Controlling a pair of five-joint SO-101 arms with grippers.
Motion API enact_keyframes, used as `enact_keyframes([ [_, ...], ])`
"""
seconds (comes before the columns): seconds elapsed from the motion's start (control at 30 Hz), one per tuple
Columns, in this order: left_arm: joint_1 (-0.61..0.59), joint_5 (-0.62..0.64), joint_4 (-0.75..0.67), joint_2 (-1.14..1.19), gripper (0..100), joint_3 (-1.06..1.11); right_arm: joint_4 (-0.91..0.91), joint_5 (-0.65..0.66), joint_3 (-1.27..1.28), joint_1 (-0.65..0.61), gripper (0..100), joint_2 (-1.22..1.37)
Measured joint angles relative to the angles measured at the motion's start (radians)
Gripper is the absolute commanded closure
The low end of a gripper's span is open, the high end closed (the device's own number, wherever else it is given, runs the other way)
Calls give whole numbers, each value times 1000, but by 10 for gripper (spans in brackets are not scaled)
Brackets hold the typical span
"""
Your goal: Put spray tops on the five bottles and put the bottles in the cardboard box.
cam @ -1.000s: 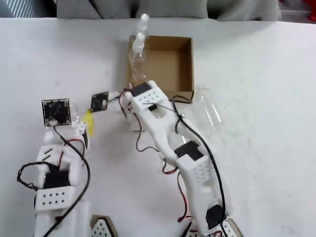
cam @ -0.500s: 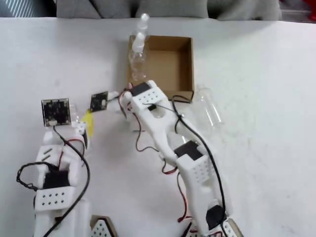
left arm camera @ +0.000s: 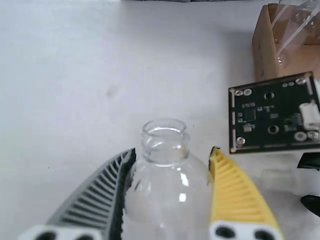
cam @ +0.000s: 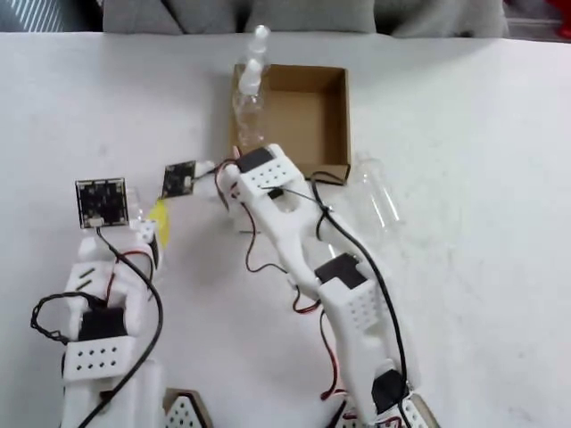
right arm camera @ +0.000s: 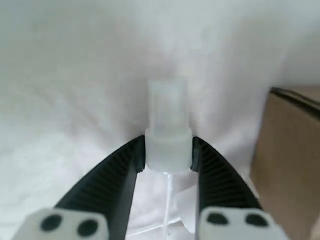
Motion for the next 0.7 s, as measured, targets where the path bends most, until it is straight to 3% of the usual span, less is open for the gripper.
enact_keyframes([
  [0.2,0,0,0,0,910,0,-5,-21,-6,0,967,0],
  [0.7,0,0,-3,0,910,0,181,-562,-249,95,967,-49],
])
